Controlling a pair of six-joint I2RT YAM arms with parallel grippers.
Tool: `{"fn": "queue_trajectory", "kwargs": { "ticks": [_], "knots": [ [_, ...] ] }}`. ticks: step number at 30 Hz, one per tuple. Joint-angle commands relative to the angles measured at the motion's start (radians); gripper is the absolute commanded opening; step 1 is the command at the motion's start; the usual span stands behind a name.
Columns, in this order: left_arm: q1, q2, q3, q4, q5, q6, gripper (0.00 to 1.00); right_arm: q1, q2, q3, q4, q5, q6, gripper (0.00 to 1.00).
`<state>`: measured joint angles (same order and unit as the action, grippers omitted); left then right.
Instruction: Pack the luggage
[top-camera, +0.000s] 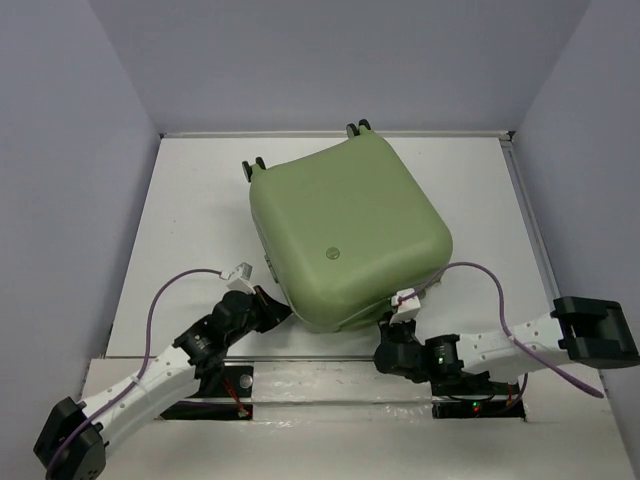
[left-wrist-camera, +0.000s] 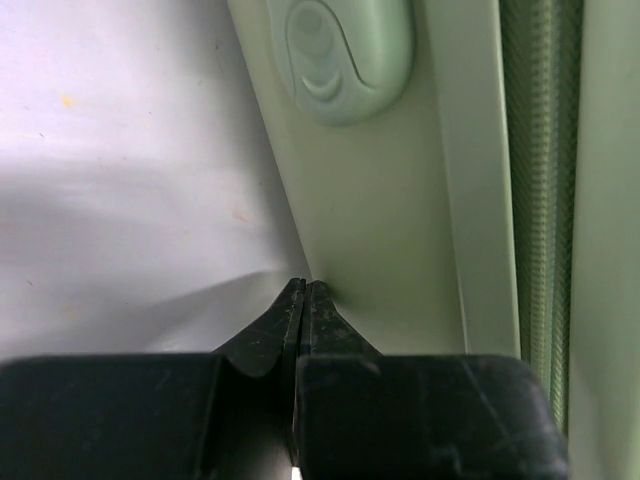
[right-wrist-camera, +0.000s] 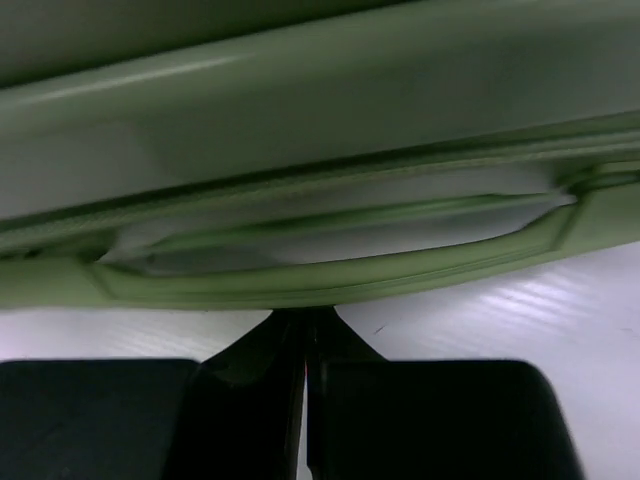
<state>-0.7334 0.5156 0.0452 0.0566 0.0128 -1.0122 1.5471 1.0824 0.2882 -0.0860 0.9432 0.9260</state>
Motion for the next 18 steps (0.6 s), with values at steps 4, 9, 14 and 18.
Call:
{"fn": "queue_trajectory", "kwargs": {
  "ticks": [4, 9, 14, 18],
  "knots": [
    [-0.006, 0.066, 0.019, 0.121, -0.053, -0.003, 0.06, 0.015, 0.174, 0.074, 0.206, 0.523, 0.125, 0.07],
    [-0.008, 0.061, 0.024, 0.132, -0.059, -0.005, 0.06, -0.025, 0.192, 0.129, 0.200, 0.519, 0.137, 0.07],
    [-0.008, 0.047, 0.044, 0.132, -0.076, 0.003, 0.06, -0.116, 0.233, 0.231, 0.204, 0.383, 0.065, 0.07],
    [-0.008, 0.040, 0.073, 0.127, -0.091, 0.020, 0.06, -0.147, 0.278, 0.324, 0.261, 0.245, -0.111, 0.07]
  ]
}}
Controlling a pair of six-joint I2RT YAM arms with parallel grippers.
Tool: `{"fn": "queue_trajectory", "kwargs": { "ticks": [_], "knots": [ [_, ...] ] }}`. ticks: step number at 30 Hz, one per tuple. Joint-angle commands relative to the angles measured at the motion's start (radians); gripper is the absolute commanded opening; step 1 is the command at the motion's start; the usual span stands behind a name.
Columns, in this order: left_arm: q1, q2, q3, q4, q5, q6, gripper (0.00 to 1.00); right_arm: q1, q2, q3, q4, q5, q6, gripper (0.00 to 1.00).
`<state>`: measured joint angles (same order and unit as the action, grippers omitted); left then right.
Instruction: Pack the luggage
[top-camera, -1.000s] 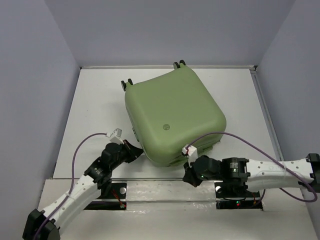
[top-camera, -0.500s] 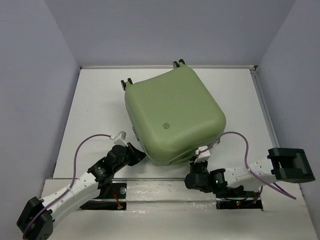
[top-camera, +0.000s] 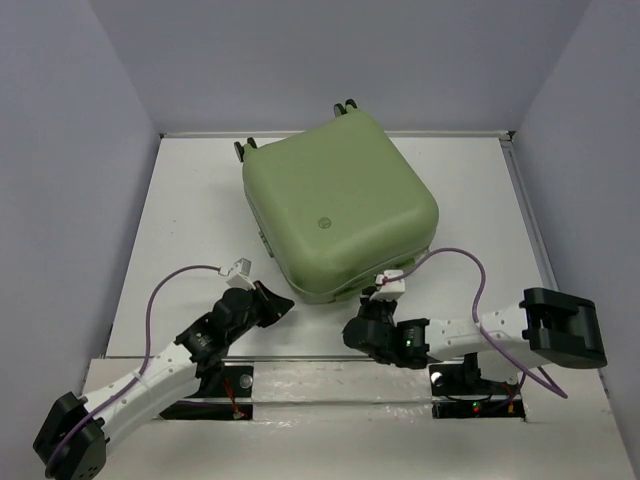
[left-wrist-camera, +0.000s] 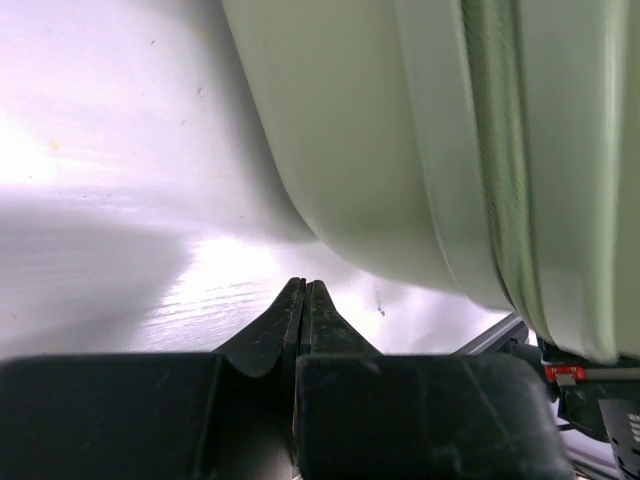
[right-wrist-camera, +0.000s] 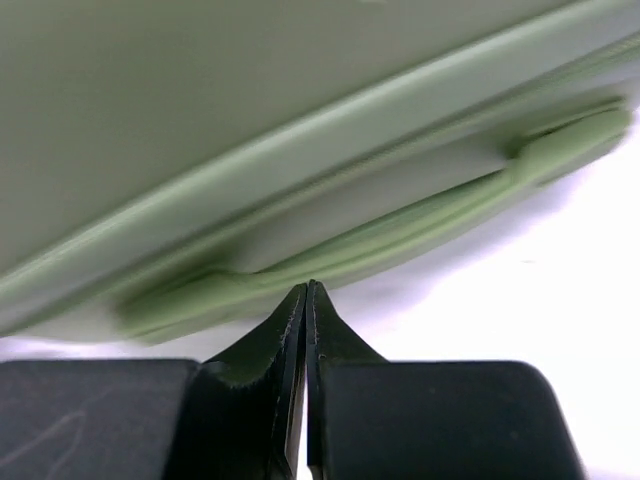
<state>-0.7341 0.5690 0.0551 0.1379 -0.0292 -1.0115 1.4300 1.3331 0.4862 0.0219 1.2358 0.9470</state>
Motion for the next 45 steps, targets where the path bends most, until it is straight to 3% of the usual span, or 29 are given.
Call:
{"fn": "queue_trajectory", "kwargs": {
  "ticks": [1, 5, 7, 11, 14, 15, 17, 18, 20, 24, 27, 29, 32, 33, 34, 39, 45],
  "knots": [
    [-0.008, -0.018, 0.081, 0.043, -0.049, 0.027, 0.06, -0.029, 0.022, 0.162, 0.176, -0.096, -0.204, 0.07],
    [-0.007, -0.037, 0.117, 0.013, -0.060, 0.053, 0.06, 0.023, -0.055, 0.231, 0.091, -0.292, -0.249, 0.08],
    [-0.007, -0.060, 0.114, 0.008, -0.049, 0.056, 0.06, 0.023, -0.090, 0.306, -0.157, -0.384, -0.153, 0.11],
    [-0.008, -0.106, 0.111, -0.012, -0.058, 0.060, 0.06, 0.023, -0.235, 0.313, -0.376, -0.453, -0.137, 0.12],
    [-0.007, -0.127, 0.124, -0.021, -0.058, 0.067, 0.06, -0.135, -0.431, 0.237, -0.441, -0.525, -0.187, 0.15],
    [-0.008, -0.127, 0.140, -0.024, -0.058, 0.077, 0.06, -0.272, -0.481, 0.209, -0.442, -0.580, -0.223, 0.15],
    [-0.008, -0.124, 0.155, -0.035, -0.057, 0.089, 0.06, -0.406, -0.578, 0.161, -0.444, -0.616, -0.266, 0.15],
    [-0.008, -0.120, 0.161, -0.041, -0.057, 0.102, 0.06, -0.530, -0.654, 0.132, -0.451, -0.659, -0.307, 0.19],
    [-0.005, -0.113, 0.176, -0.050, -0.054, 0.111, 0.06, -0.650, -0.701, 0.120, -0.467, -0.717, -0.338, 0.21],
    [-0.005, -0.103, 0.199, -0.060, -0.057, 0.132, 0.07, -0.942, -0.629, 0.080, -0.456, -0.903, -0.384, 0.23],
    [-0.005, -0.098, 0.209, -0.061, -0.054, 0.140, 0.09, -1.101, -0.578, -0.003, -0.308, -1.106, -0.395, 0.26],
    [-0.005, -0.092, 0.212, -0.066, -0.049, 0.146, 0.10, -1.166, -0.578, -0.081, -0.145, -1.179, -0.424, 0.36],
    [-0.005, -0.087, 0.221, -0.080, -0.048, 0.155, 0.10, -1.224, -0.572, -0.150, 0.013, -1.260, -0.436, 0.38],
    [-0.005, -0.086, 0.226, -0.086, -0.048, 0.165, 0.10, -1.234, -0.574, -0.173, 0.057, -1.248, -0.435, 0.48],
    [-0.005, -0.084, 0.229, -0.090, -0.048, 0.169, 0.10, -1.234, -0.575, -0.195, 0.134, -1.254, -0.448, 0.50],
    [-0.005, -0.092, 0.230, -0.101, -0.049, 0.174, 0.11, -1.292, -0.522, -0.296, 0.384, -1.364, -0.507, 0.54],
    [-0.005, -0.060, 0.236, -0.098, -0.041, 0.183, 0.11, -1.310, -0.379, -0.399, 0.798, -1.483, -0.550, 0.49]
  ]
}}
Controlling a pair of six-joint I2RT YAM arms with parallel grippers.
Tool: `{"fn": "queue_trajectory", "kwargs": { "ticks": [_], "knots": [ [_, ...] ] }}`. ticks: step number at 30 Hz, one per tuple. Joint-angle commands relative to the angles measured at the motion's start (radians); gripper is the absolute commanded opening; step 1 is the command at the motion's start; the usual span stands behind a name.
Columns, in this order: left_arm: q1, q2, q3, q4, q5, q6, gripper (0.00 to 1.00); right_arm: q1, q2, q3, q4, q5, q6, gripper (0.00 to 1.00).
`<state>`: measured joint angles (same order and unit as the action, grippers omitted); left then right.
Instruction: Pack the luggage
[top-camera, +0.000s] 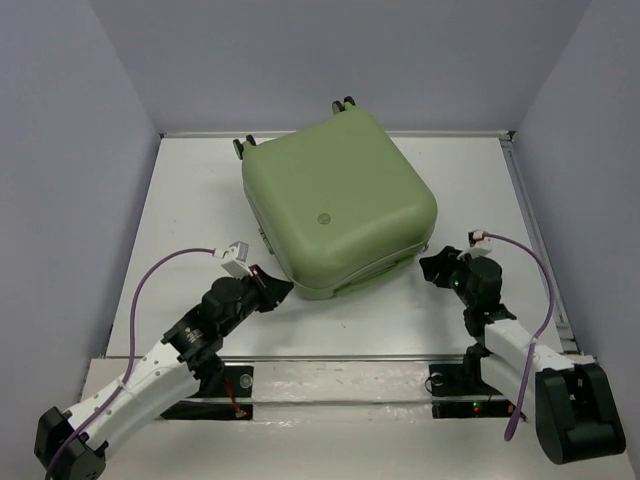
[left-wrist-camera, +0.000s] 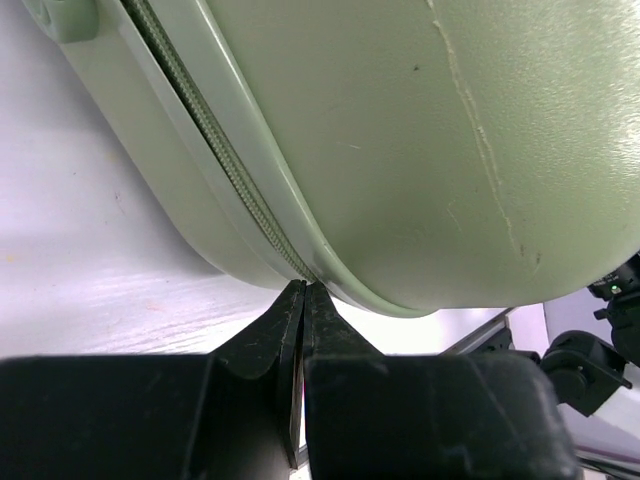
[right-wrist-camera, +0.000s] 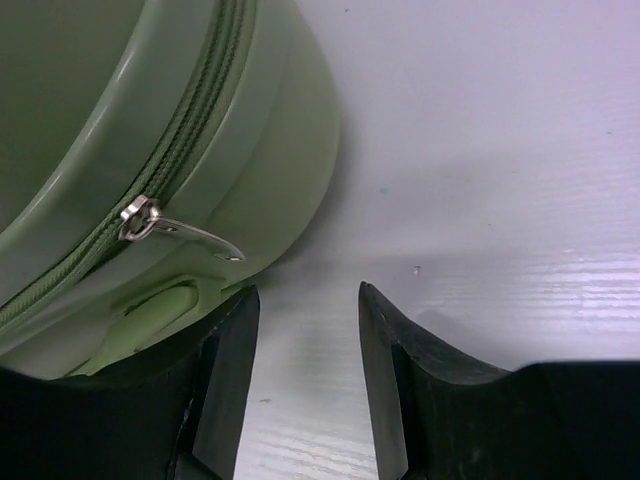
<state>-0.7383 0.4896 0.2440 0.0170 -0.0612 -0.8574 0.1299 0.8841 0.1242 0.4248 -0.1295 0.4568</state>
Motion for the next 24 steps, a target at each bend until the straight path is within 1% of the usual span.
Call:
{"fn": "queue_trajectory", "kwargs": {
  "ticks": [1, 2, 3, 7, 12, 15, 17, 19, 23, 24],
  "knots": [
    [-0.001, 0.026, 0.054, 0.020, -0.009, 0.034, 0.11, -0.019, 0.094, -0.029, 0.410, -0.113, -0.060, 0.49],
    [-0.001, 0.030, 0.057, 0.018, -0.008, 0.037, 0.11, -0.019, 0.120, -0.023, 0.431, -0.119, -0.066, 0.49],
    [-0.001, 0.033, 0.061, 0.015, -0.009, 0.040, 0.11, -0.019, 0.166, -0.023, 0.504, -0.149, -0.078, 0.49],
    [-0.001, 0.032, 0.066, 0.006, -0.015, 0.041, 0.11, -0.019, 0.182, -0.003, 0.526, -0.144, -0.098, 0.49],
    [-0.001, 0.021, 0.048, 0.011, -0.019, 0.031, 0.11, -0.019, 0.115, 0.015, 0.482, -0.151, -0.124, 0.50],
    [-0.001, 0.026, 0.051, 0.011, -0.017, 0.031, 0.11, -0.019, 0.095, 0.026, 0.468, -0.189, -0.147, 0.50],
    [-0.001, 0.027, 0.055, 0.009, -0.019, 0.032, 0.11, -0.019, 0.082, 0.037, 0.450, -0.254, -0.177, 0.50],
    [-0.001, 0.032, 0.058, 0.011, -0.020, 0.034, 0.11, -0.019, 0.072, 0.055, 0.416, -0.292, -0.193, 0.48],
    [-0.001, 0.047, 0.064, 0.020, -0.019, 0.037, 0.11, -0.019, 0.078, 0.068, 0.417, -0.297, -0.204, 0.35],
    [-0.001, 0.047, 0.064, 0.024, -0.019, 0.037, 0.11, -0.019, 0.079, 0.072, 0.420, -0.294, -0.202, 0.29]
  ]
}}
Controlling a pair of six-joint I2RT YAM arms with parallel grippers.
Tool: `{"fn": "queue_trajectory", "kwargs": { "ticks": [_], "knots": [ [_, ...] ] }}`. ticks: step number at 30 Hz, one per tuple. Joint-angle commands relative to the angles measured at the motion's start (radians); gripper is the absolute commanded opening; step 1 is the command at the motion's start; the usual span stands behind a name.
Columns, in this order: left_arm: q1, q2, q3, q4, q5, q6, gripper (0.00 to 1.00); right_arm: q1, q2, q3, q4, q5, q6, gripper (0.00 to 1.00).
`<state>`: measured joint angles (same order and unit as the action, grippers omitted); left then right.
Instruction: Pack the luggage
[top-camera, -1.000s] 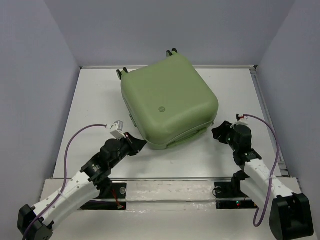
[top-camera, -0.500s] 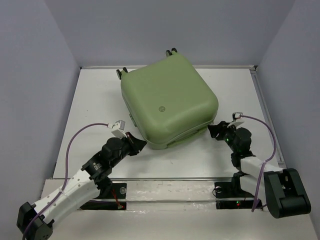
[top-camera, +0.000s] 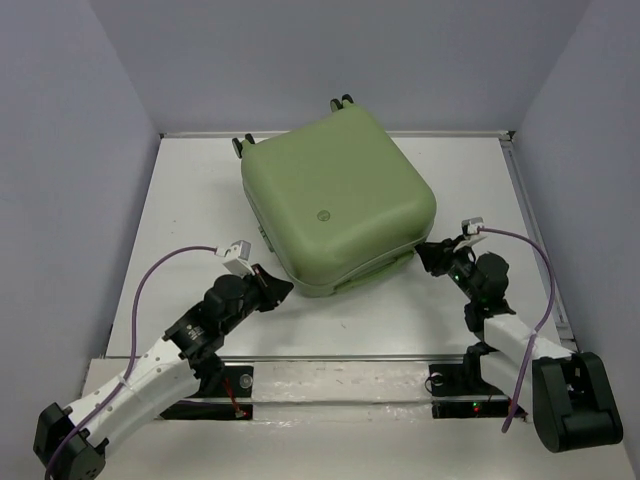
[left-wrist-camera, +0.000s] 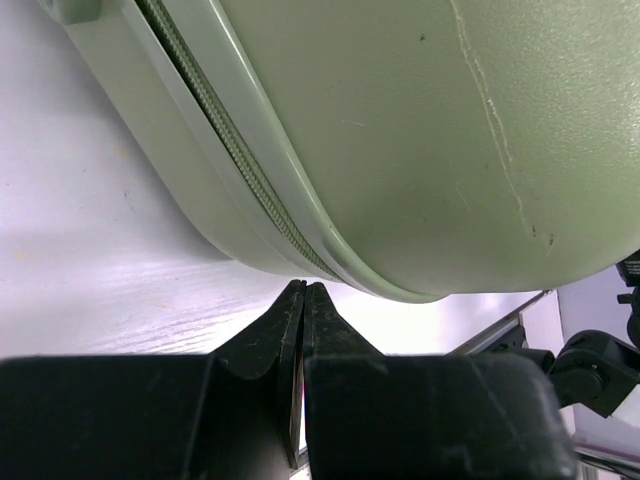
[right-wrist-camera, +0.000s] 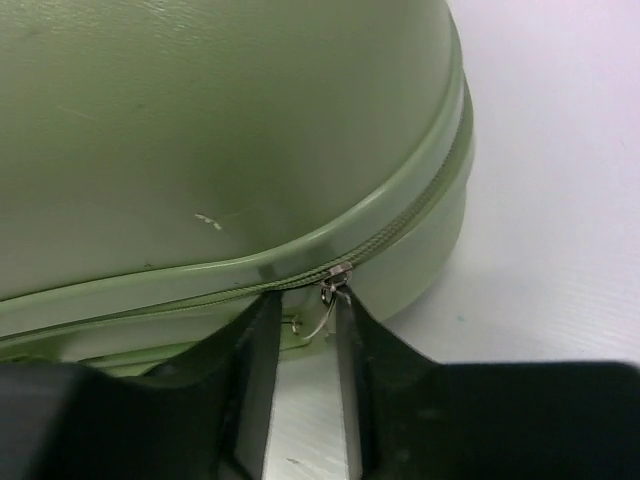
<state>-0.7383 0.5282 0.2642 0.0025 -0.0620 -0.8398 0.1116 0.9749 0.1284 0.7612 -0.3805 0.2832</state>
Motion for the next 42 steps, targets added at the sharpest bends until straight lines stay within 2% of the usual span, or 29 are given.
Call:
{"fn": "queue_trajectory", "kwargs": {
  "ticks": [1, 3, 10, 13, 15, 17, 18, 20, 21, 24, 27, 29, 33, 36, 38, 42],
  "knots": [
    [-0.001, 0.010, 0.043, 0.045, -0.019, 0.021, 0.11, -0.001, -0.007, 0.070, 0.082, -0.035, -0.027, 0.20],
    [-0.001, 0.016, 0.044, 0.050, -0.022, 0.021, 0.11, -0.001, 0.002, 0.073, 0.082, -0.029, -0.026, 0.10],
    [-0.001, 0.046, 0.056, 0.088, -0.027, 0.037, 0.11, -0.001, 0.019, 0.076, 0.035, 0.003, 0.003, 0.07],
    [-0.001, 0.072, 0.069, 0.128, -0.024, 0.047, 0.11, -0.001, -0.018, 0.059, -0.006, -0.040, 0.059, 0.07],
    [-0.001, 0.114, 0.090, 0.163, -0.022, 0.054, 0.11, 0.065, -0.041, 0.054, -0.043, -0.051, 0.082, 0.07],
    [-0.001, 0.145, 0.121, 0.189, -0.001, 0.059, 0.11, 0.152, -0.080, 0.065, -0.153, -0.029, 0.077, 0.07],
    [-0.001, 0.177, 0.130, 0.209, 0.008, 0.068, 0.11, 0.268, -0.094, 0.074, -0.208, 0.000, 0.073, 0.07],
    [-0.001, 0.223, 0.159, 0.228, 0.010, 0.087, 0.11, 0.392, -0.128, 0.108, -0.345, 0.090, 0.067, 0.07],
    [-0.001, 0.239, 0.167, 0.232, 0.008, 0.093, 0.11, 0.499, -0.140, 0.117, -0.390, 0.121, 0.071, 0.07],
    [-0.001, 0.282, 0.185, 0.258, 0.004, 0.105, 0.11, 0.659, -0.209, 0.125, -0.494, 0.213, 0.112, 0.07],
    [-0.001, 0.311, 0.198, 0.295, 0.010, 0.108, 0.11, 0.730, -0.217, 0.140, -0.537, 0.241, 0.155, 0.07],
    [-0.001, 0.342, 0.207, 0.309, 0.013, 0.113, 0.11, 0.816, -0.167, 0.184, -0.530, 0.267, 0.174, 0.07],
    [-0.001, 0.389, 0.237, 0.333, 0.021, 0.114, 0.10, 1.032, 0.065, 0.319, -0.458, 0.403, 0.163, 0.07],
    [-0.001, 0.415, 0.254, 0.346, 0.037, 0.110, 0.10, 1.181, 0.357, 0.485, -0.386, 0.492, 0.160, 0.07],
    [-0.001, 0.417, 0.265, 0.343, 0.037, 0.119, 0.10, 1.229, 0.447, 0.589, -0.311, 0.537, 0.159, 0.07],
    [-0.001, 0.411, 0.293, 0.286, 0.036, 0.157, 0.10, 1.295, 0.593, 0.651, -0.120, 0.606, 0.166, 0.07]
  ]
}}
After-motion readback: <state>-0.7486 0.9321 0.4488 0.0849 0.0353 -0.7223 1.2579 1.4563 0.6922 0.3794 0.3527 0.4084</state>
